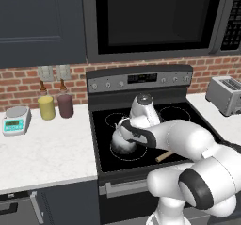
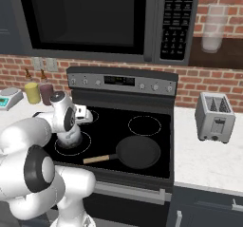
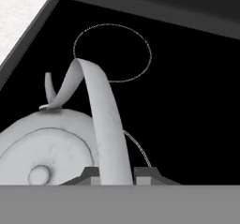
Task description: Pick the kettle from the counter and place it on a stove burner. Then turn the burner on.
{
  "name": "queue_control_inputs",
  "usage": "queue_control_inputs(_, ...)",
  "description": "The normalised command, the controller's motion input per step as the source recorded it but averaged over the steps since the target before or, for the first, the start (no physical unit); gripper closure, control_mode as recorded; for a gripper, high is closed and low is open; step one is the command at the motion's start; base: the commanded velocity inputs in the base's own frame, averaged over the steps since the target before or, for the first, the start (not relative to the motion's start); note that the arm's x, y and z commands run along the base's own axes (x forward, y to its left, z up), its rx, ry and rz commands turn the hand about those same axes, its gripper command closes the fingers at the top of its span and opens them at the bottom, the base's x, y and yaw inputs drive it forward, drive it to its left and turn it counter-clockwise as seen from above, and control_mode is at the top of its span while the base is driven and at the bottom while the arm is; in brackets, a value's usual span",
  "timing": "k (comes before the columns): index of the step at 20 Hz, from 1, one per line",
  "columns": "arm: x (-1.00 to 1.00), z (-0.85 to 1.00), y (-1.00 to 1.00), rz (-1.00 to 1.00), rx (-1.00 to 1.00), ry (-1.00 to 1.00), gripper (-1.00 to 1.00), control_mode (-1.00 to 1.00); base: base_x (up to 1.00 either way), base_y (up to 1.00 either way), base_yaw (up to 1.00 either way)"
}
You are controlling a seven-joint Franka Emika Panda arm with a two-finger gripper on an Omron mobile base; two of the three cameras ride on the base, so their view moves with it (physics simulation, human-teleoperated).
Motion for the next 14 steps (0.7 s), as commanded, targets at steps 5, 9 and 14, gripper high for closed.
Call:
queue_control_inputs(5, 0.00, 0.00, -0.01, 0.00, 0.00, 0.01, 1.00, -1.00, 0.00, 0.00, 0.00)
queue_control_inputs(9, 0.00, 0.00, 0.00, 0.00, 0.00, 0.00, 1.00, -1.00, 0.00, 0.00, 0.00)
queue_control_inputs(14, 0.00, 0.00, 0.00, 0.00, 0.00, 0.00, -1.00, -1.00, 0.00, 0.00, 0.00)
